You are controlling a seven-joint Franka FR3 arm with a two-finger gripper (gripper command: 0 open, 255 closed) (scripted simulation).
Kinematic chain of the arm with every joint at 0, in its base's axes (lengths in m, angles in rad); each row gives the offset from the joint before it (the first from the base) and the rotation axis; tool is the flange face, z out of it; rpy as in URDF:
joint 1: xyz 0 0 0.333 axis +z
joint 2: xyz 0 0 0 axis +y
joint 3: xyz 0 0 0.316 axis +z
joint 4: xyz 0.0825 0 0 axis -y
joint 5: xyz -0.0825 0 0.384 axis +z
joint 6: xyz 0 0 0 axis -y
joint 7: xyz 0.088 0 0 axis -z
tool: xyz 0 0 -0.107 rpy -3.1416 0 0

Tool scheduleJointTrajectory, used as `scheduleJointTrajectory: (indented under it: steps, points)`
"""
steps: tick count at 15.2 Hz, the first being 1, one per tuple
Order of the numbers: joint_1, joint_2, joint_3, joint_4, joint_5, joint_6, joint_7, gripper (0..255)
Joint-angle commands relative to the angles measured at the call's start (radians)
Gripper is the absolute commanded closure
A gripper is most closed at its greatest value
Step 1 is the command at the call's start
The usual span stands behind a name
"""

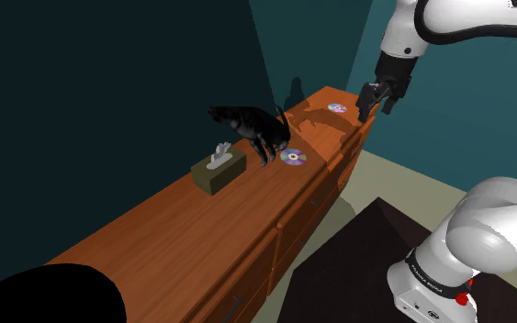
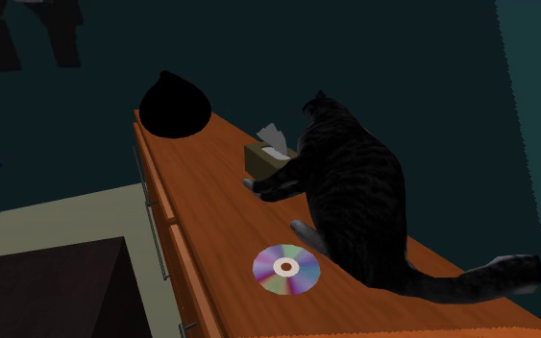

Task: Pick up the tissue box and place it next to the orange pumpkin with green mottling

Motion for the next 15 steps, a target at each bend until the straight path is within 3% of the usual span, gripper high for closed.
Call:
scheduleJointTrajectory:
  steps: [1, 8, 15]
  points:
    - [0.0, 0.0, 0.0, 0.0, 0.0, 0.0, 0.0, 0]
    - [0.049, 0.119, 0.056, -0.057, 0.109, 0.224, 0.109, 0]
    - [0.1, 0.294, 0.113, -0.047, 0.207, 0.45, 0.195, 0]
